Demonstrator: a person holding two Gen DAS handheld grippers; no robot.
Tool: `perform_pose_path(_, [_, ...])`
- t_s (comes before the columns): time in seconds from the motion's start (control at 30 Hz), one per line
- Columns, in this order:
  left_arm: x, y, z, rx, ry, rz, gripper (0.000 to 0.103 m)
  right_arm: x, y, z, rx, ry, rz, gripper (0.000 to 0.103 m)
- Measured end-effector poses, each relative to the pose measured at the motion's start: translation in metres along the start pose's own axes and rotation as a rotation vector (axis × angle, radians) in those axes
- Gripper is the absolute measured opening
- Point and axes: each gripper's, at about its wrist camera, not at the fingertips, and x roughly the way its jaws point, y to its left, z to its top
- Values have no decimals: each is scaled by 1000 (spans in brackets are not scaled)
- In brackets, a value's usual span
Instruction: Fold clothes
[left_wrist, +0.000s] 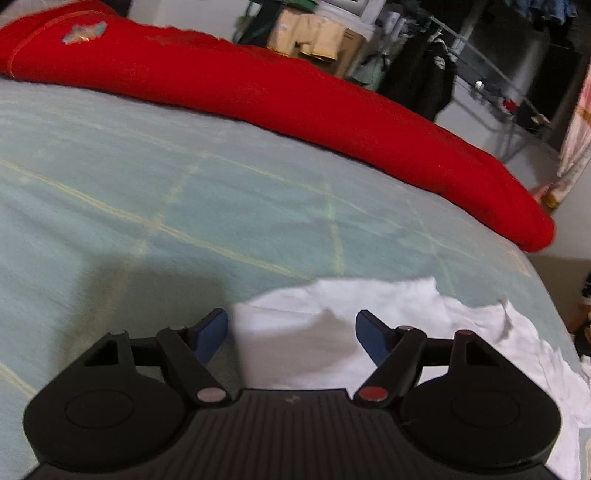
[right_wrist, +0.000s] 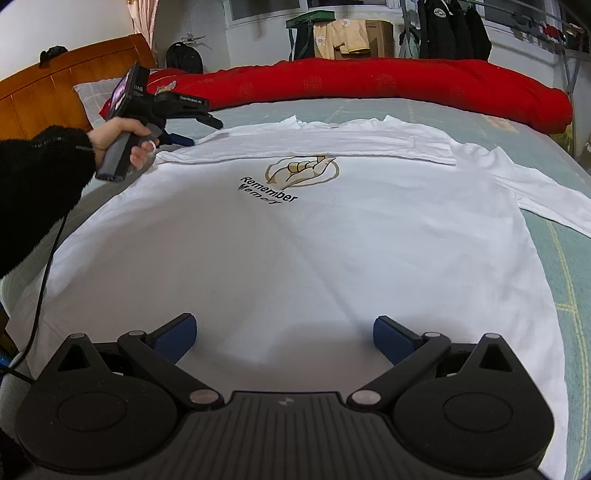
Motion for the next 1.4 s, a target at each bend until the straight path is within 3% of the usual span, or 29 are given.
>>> perform_pose_path(0.2, [-44, -26, -20, 79, 8, -202, 84, 3, 2, 1, -2, 1, -16, 103])
perform_pose_path(0.3, [-47, -35, -42, 123, 78, -229, 84, 4, 5, 2, -10, 9, -33, 103])
perform_pose_path(0.4, [-48, -32, -61, 162, 130, -161, 84, 3, 7, 3, 1, 24, -51, 103])
perform_pose_path(0.53, [-74, -36, -65, 221, 103, -73, 83, -5, 8, 3, 20, 34, -64, 103])
perform_pose_path(0.7, [-113, -66, -62, 334, 17, -118, 85, -21, 5, 5, 71, 0, -68, 103])
perform_pose_path(0.93, [-102, -100, -94, 396, 97, -111, 86, -39, 4, 2, 89, -18, -88, 103])
perform_pose_path(1.03, [-118, -115, -114, 438, 113, -96, 86, -46, 2, 0, 94, -24, -99, 103])
perform_pose_path(1.13, [-147, -134, -128, 475, 104, -141, 88, -50, -4, 2, 107, -40, -102, 103])
perform_pose_path(1.2, [-164, -138, -136, 457, 102, -190, 95, -49, -7, 4, 125, -49, -99, 103])
perform_pose_path(1.27, [-168, -136, -144, 426, 137, -207, 96, -46, -11, 3, 154, -51, -83, 103])
perform_pose_path(1.4, [-160, -114, -173, 363, 229, -120, 95, -36, -21, -9, 223, -11, -62, 103])
